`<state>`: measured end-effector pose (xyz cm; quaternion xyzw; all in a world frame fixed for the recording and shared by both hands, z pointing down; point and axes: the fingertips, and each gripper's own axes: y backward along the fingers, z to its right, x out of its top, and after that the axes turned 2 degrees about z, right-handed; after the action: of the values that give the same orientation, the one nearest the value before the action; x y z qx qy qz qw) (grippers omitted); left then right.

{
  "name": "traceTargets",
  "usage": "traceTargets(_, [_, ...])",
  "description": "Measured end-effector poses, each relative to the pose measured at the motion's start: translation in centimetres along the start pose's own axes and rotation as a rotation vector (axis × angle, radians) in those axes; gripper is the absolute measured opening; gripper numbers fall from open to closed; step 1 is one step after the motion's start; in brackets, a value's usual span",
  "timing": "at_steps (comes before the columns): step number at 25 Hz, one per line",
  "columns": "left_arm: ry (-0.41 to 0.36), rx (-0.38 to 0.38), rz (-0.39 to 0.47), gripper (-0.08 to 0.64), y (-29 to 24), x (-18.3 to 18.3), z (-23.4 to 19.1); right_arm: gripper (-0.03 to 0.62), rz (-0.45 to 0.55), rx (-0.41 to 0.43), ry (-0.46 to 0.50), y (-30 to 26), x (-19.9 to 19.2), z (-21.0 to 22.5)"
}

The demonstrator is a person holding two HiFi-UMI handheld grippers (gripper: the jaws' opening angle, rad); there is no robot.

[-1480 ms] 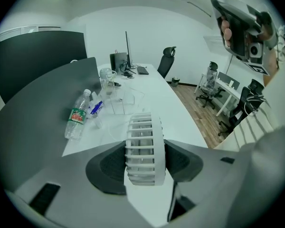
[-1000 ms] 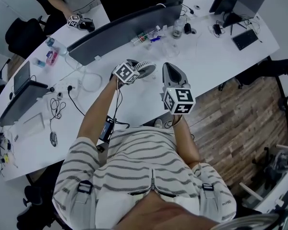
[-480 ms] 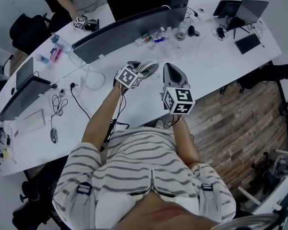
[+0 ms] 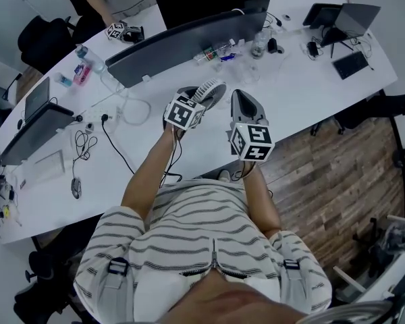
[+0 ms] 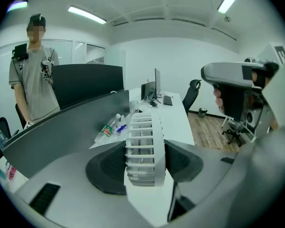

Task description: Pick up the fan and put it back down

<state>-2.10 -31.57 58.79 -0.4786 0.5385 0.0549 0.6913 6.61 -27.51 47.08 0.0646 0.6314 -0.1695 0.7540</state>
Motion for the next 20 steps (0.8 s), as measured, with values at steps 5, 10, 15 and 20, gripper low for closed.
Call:
traceTargets(5, [0.014,0.013,0.046,0.23,1.3,1.1,0.8,0.012,0.002,-0.003,0.001,0.3,0.1,-0.2])
traceTargets(10, [0.043,0.042,0.091,0.229,2.9,2.2,1.0,0.012,0.001,-0.009,-0.001,0.4,0.0,-0.3])
traceTargets(15, [0.078,0.086,0.137,0.23,4.5,3.1,1.0,0.012,0.0,-0.008,0.0,0.5,0.0,-0.5])
traceTargets(20, [0.137,0.135,0.207,0.229,5.8,4.1,1.4,0.012,0.002,-0.009,0.002,0.6,0.0,-0.8])
